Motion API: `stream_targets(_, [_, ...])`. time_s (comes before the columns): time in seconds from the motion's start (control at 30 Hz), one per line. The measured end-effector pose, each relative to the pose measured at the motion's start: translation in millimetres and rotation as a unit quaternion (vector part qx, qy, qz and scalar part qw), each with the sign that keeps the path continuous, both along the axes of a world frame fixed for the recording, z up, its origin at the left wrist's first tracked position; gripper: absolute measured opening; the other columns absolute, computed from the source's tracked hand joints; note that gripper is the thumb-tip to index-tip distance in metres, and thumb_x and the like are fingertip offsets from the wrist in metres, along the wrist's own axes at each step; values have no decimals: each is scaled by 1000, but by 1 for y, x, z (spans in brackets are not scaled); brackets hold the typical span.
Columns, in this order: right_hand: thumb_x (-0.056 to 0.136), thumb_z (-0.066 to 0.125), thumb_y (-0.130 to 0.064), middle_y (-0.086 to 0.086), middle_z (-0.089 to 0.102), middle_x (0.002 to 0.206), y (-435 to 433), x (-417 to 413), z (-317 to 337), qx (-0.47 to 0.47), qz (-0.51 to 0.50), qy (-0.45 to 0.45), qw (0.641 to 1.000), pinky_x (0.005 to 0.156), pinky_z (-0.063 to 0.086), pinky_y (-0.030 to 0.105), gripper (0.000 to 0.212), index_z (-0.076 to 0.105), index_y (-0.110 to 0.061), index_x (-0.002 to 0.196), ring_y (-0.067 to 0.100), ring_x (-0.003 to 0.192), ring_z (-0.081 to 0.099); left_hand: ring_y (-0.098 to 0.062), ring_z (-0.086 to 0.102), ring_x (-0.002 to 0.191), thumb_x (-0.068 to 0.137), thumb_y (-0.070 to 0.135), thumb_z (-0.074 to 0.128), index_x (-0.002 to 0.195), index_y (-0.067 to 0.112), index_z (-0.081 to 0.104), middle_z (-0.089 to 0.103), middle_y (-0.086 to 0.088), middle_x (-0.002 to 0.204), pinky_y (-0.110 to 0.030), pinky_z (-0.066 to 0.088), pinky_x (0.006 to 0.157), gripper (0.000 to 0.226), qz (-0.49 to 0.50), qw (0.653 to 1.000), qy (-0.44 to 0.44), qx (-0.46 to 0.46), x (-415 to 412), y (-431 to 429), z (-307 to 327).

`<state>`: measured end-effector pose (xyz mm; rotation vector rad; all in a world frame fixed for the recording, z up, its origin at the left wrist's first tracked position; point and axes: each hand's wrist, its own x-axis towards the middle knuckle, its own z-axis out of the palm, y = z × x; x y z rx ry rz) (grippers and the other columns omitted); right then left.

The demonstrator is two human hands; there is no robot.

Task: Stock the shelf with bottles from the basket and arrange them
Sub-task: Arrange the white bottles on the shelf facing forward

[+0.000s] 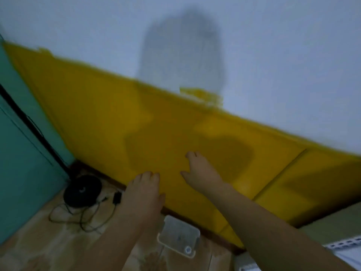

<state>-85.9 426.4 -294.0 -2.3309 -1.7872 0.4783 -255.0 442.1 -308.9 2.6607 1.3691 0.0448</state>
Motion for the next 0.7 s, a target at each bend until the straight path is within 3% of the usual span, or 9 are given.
stream_targets(0.3, [93,55,-30,13,43,134,-88,-15,201,120,-45,-70,989,99,39,37,49,39,-7,133,29,123,44,-20,38,130,93,44,48,139,19,34,38,0,141,-31,38,102,54,-16,996,-12,92,-11,-57,179])
stream_targets(0.5, [93,56,-27,13,45,130,-190,-39,274,173,-93,-100,976,94,45,40,45,40,-8,131,30,117,47,-23,47,120,89,44,53,124,16,47,48,-4,129,-33,42,94,45,-69,987,-45,140,-21,-127,251])
stream_targets(0.7, [91,58,-34,13,51,124,-306,-43,326,192,-164,-145,956,91,48,38,46,44,-8,127,28,111,51,-23,46,120,93,43,49,135,16,39,44,-5,135,-32,42,92,51,-153,973,-93,145,-12,-220,303])
